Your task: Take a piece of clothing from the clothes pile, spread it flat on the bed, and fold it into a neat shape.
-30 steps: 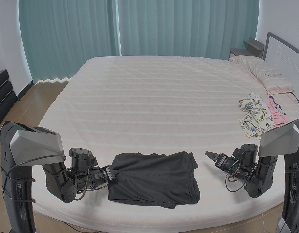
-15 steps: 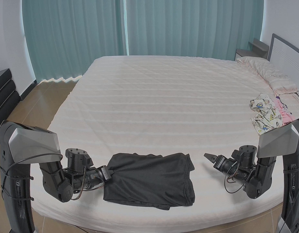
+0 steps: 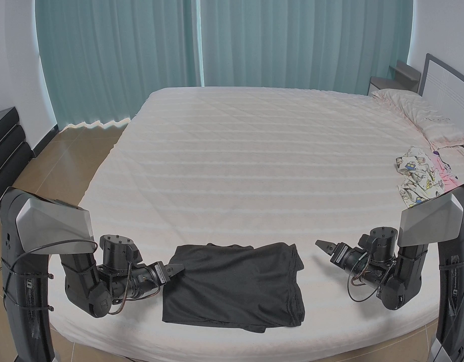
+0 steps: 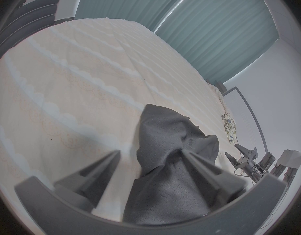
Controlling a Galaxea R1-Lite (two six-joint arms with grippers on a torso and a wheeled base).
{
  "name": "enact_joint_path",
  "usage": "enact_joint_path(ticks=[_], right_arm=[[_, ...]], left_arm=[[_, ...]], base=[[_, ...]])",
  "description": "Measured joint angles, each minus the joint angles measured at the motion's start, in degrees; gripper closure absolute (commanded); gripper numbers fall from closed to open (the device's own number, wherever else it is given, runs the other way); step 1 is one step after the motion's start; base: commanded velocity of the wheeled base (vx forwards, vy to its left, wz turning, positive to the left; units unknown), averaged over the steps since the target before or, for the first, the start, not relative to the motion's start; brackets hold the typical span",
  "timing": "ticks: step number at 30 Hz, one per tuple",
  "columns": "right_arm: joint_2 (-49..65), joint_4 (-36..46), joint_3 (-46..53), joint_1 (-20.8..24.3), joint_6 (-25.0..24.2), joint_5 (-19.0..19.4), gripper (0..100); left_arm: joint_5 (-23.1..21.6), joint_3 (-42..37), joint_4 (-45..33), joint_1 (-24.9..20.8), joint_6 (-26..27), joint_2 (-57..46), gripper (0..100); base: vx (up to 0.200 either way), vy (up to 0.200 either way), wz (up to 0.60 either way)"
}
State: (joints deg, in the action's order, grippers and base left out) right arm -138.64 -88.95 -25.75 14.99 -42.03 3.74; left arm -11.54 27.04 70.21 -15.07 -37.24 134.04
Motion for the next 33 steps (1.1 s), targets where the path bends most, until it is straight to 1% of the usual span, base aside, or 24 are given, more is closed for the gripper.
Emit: enact_joint_path(ticks=[3, 5, 10, 13, 17, 22, 23, 30, 33], right_arm=[[0.5, 0.0, 0.6, 0.9, 0.0, 0.1, 0], [0.9, -0.1, 1.7, 2.0, 0.1, 0.7, 0], [2.1, 0.0, 7.4, 7.2, 0.7, 4.6, 0], [2.8, 0.0, 11.0, 10.5, 2.2, 7.2, 0], [2.8, 0.0, 13.6, 13.4, 5.6, 8.7, 0], [2.1, 0.0, 14.6, 15.9, 5.9, 9.0, 0], [1.9, 0.0, 14.7, 16.2, 5.9, 9.0, 100], [0.0, 0.0, 14.9, 18.2, 6.5, 8.5, 100], [-0.3, -0.1, 16.0, 18.5, 7.7, 8.5, 100]], left_arm=[[0.0, -1.1, 0.5, 0.7, -0.9, -0.3, 0], [-0.1, -2.2, 1.0, 1.2, -2.6, -0.7, 0], [-0.4, -6.3, 3.2, 2.2, -8.4, -2.7, 0], [-0.5, -8.7, 5.4, 3.6, -11.2, -3.9, 0], [-0.7, -10.1, 6.5, 5.4, -12.5, -5.1, 0], [-0.7, -10.5, 6.7, 6.3, -12.8, -5.8, 0], [-0.7, -10.5, 6.7, 6.3, -12.8, -5.8, 0], [-0.7, -10.3, 6.7, 6.7, -12.8, -6.0, 0], [-0.7, -10.3, 6.7, 6.9, -12.8, -6.0, 0]], base=[[0.000, 0.000, 0.00], [0.000, 0.000, 0.00], [0.000, 0.000, 0.00], [0.000, 0.000, 0.00], [0.000, 0.000, 0.00], [0.000, 0.000, 0.00], [0.000, 0.000, 0.00], [0.000, 0.000, 0.00], [0.000, 0.000, 0.00]])
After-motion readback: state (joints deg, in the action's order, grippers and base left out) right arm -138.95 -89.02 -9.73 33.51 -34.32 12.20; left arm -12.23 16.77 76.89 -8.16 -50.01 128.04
